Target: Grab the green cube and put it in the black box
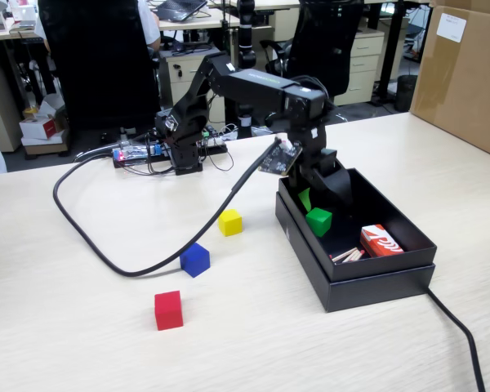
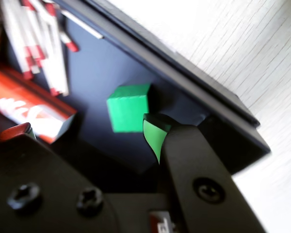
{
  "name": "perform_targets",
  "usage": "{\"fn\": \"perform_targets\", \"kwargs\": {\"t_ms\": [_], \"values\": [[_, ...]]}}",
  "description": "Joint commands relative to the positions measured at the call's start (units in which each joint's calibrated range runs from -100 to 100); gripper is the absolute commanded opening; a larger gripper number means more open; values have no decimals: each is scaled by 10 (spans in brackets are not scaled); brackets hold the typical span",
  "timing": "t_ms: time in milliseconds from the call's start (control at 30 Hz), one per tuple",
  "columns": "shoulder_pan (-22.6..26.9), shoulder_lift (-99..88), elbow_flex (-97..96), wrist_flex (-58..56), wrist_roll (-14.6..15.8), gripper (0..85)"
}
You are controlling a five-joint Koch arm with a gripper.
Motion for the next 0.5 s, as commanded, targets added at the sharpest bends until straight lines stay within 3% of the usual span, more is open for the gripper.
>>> {"fn": "perform_targets", "kwargs": {"t_ms": [0,267,467], "values": [[-4,-126,15,10,-6,456],[-35,-322,-5,19,-6,456],[-81,-508,-188,97,-20,465]]}}
